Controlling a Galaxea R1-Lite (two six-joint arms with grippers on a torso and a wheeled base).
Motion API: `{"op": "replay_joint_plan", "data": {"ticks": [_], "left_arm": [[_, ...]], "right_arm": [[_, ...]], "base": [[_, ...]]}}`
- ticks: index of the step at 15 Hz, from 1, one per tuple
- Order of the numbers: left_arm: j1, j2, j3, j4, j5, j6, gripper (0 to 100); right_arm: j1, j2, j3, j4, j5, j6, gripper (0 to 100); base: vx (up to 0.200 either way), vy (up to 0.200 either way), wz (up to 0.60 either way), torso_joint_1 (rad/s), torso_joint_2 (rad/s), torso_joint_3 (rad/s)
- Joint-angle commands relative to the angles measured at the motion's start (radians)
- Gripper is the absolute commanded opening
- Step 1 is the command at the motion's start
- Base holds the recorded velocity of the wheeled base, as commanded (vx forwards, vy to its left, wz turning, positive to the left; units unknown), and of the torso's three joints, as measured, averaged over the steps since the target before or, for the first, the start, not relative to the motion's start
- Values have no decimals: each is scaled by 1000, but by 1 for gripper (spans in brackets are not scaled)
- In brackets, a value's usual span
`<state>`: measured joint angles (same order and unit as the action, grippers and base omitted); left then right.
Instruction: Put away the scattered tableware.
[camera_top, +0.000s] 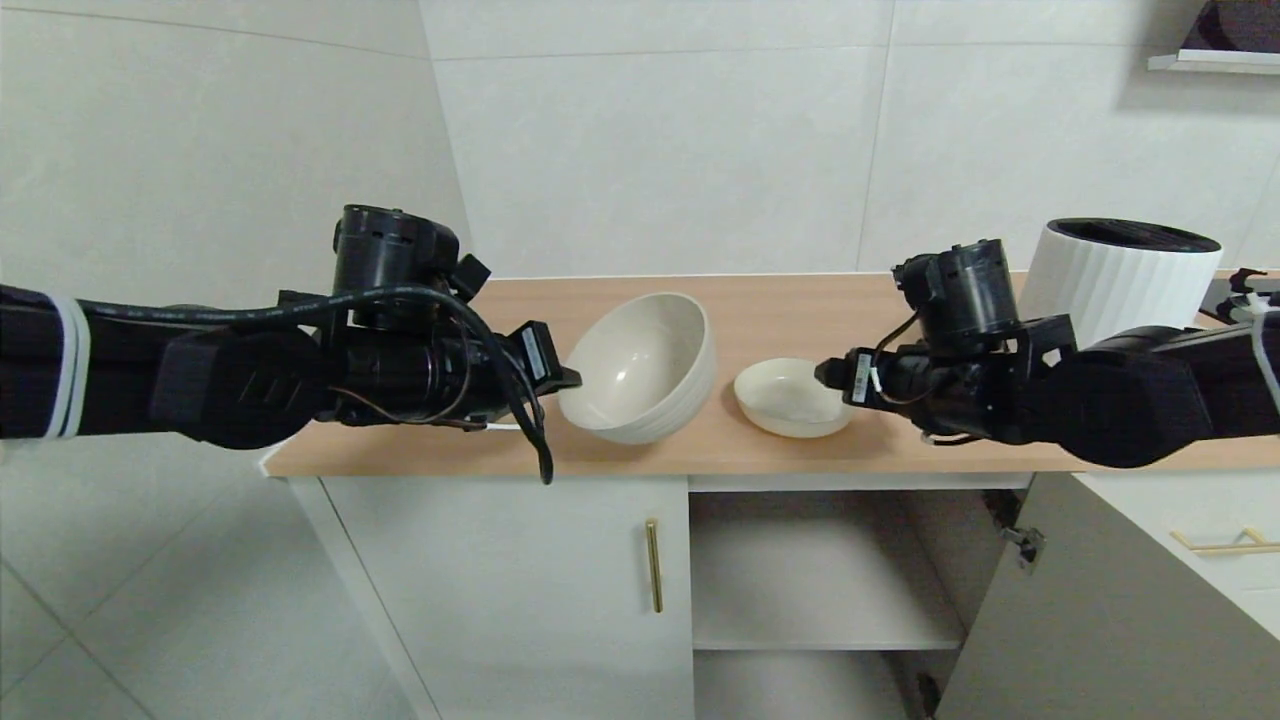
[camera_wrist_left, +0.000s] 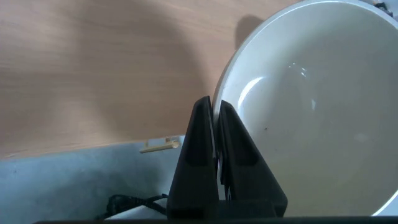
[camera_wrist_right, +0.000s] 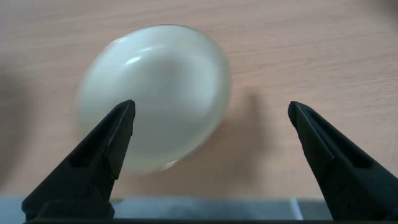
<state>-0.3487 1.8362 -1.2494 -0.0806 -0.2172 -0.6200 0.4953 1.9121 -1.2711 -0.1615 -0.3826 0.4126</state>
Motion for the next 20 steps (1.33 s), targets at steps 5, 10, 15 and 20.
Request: {"op": "replay_joint_plan", "data": {"ticks": [5,10,15,20], "left_arm": [[1,-29,11,-1,-1,2,0],[1,-29,11,-1,-1,2,0],[1,-31,11,-1,-1,2,0],[1,-46,25,-1,-2,2,0]], "right_arm": [[-21,105,-36,-3,-15,0,100],[-24,119,-37,-3,-7,0,0],[-26,107,-33,-36,-7,6,0],[-27,70,-22,-33,-2,15,0]], "base": [[0,0,0,0,0,0],[0,0,0,0,0,0],[0,0,0,0,0,0],[0,0,0,0,0,0]]}}
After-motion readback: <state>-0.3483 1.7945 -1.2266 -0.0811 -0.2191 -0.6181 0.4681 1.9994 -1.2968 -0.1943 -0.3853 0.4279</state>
